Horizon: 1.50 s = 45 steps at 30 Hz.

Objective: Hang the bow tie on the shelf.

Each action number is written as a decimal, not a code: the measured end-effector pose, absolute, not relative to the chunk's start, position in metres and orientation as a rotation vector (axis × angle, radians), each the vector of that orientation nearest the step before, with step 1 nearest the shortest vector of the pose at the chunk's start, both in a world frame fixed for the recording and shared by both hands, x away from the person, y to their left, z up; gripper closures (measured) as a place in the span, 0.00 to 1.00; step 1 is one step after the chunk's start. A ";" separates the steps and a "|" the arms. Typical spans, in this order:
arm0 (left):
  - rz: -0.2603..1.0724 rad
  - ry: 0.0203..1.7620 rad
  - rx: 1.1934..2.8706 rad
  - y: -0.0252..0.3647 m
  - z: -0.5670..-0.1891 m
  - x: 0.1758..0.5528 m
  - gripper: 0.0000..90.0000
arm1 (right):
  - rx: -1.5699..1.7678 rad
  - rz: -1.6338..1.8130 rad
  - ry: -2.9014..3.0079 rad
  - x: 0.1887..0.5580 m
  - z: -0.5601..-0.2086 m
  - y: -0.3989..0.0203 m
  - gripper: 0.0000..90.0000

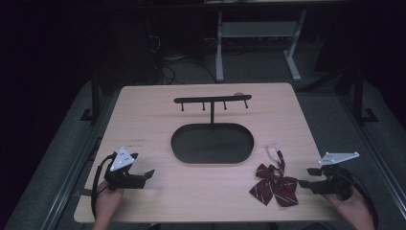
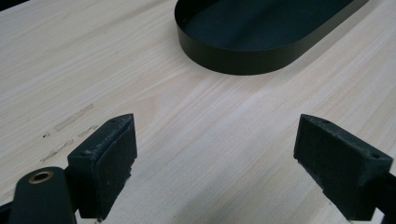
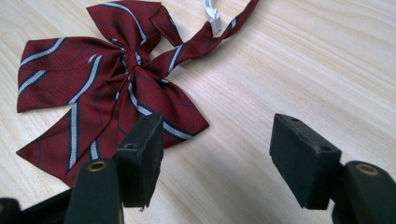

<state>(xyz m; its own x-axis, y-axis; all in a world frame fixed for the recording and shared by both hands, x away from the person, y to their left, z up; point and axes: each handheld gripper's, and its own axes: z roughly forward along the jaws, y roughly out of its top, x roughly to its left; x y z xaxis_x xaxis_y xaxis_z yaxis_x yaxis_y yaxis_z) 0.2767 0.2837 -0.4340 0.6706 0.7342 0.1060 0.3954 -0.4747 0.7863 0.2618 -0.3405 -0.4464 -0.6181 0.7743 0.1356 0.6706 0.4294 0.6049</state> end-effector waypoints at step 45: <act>0.575 0.862 2.112 0.286 -0.434 0.274 0.15 | 1.195 0.884 2.583 0.319 -0.404 -0.286 0.45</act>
<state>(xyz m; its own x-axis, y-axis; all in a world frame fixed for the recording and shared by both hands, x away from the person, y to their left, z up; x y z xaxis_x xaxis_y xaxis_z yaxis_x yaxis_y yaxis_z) 0.2743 0.2862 -0.4345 0.6695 0.7340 0.1138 0.3874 -0.4758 0.7896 0.3192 -0.2863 -0.4044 -0.6674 0.7383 0.0971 0.6429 0.5055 0.5754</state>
